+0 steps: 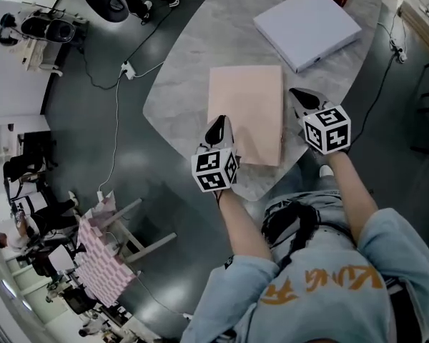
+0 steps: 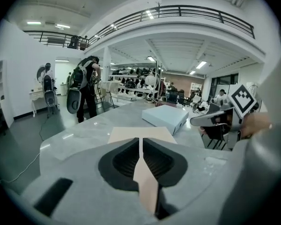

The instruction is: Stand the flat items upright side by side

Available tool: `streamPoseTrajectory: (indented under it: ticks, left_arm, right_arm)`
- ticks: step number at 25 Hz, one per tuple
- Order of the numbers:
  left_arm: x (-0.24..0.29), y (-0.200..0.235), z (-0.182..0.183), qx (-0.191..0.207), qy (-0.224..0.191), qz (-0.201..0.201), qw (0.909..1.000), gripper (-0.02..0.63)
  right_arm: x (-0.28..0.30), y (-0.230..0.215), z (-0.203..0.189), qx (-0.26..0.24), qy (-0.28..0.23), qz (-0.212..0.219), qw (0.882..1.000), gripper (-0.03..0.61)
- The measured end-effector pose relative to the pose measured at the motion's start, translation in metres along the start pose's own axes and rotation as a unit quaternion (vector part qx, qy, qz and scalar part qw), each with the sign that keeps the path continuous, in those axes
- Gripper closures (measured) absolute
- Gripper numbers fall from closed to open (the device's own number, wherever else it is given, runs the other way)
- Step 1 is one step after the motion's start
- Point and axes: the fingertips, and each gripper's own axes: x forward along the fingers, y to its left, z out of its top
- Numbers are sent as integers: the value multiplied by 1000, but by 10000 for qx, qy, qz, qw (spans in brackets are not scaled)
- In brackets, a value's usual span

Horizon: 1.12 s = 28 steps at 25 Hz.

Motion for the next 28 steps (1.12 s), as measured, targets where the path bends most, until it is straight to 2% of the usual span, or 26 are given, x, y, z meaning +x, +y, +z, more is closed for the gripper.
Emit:
streamPoseTrajectory:
  ticks: [5,8,14,17,20,24,28]
  left_arm:
    - [23,17,-5,64,287,-309,9991,550]
    - [35,23,-13,154,536,-563,9969,501]
    - [58,40,-19,298,836,-718,9935,443]
    - [71,47,-20,325,984,-826,9912,398]
    - [80,53,-20,148,1105,-1052,9882,348]
    - [95,56,-33,-94,1513,-1448,9778,229]
    - [107,60,-44,-175,1669,-1610,9726,216]
  right_arm:
    - [16,-2,-13,50,235,-211,9995,577]
    - [23,-3,-19,88,347,-329,9988,577]
    - [36,-8,-30,177,618,-396,9971,542]
    - [41,-13,-32,300,703,-421,9962,507]
    - [48,-12,-35,444,824,-373,9949,458]
    - [60,-8,-46,645,1052,-242,9921,371]
    - [71,-5,-64,926,1277,-175,9873,286]
